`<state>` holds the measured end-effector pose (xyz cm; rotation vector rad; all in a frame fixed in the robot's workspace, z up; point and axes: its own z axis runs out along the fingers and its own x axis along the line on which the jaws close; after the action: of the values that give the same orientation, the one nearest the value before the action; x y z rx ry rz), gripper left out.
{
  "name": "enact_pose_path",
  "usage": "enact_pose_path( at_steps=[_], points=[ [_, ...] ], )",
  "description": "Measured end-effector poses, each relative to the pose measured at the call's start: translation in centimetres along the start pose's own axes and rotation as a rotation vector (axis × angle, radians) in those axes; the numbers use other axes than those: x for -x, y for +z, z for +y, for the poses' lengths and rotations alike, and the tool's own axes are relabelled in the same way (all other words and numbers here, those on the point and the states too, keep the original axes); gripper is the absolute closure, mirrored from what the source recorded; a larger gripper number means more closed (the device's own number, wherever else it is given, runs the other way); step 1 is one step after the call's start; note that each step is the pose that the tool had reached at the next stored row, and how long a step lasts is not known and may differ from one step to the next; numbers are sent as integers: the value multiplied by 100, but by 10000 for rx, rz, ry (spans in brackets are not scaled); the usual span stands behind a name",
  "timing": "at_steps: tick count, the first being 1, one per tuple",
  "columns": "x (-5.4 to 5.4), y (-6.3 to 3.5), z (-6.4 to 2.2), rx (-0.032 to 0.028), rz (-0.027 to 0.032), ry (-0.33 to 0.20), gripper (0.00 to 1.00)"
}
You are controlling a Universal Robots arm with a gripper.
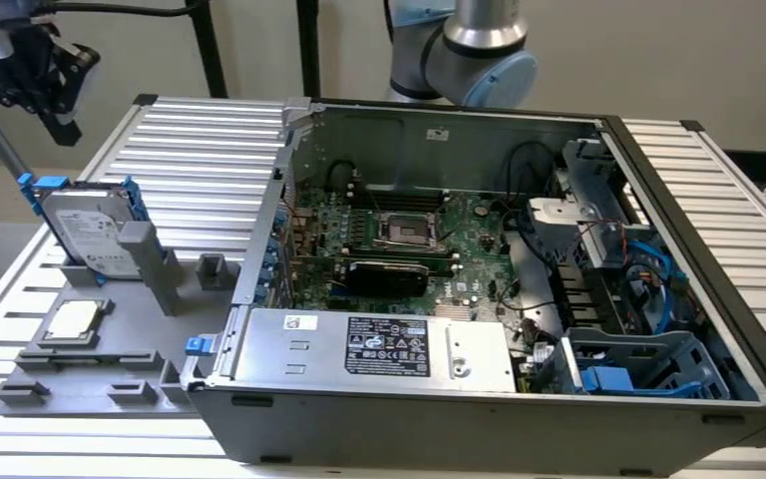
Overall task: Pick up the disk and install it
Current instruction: 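Reach for the disk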
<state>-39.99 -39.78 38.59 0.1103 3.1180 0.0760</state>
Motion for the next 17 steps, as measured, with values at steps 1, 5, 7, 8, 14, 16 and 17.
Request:
enact_pose_path(
  at_steps=[1,5,7,8,14,16,17],
  points=[
    [-45,5,-3,0,0,0,89],
    [-225,25,-13,0,0,-1,89],
    [-317,33,-19,0,5,1,89],
    [-347,37,-21,-1,19,0,89],
    [-365,48,-17,-11,228,-237,89],
    [-365,49,-15,-15,247,-330,89],
    [-365,49,-15,-15,248,-334,89]
  ],
)
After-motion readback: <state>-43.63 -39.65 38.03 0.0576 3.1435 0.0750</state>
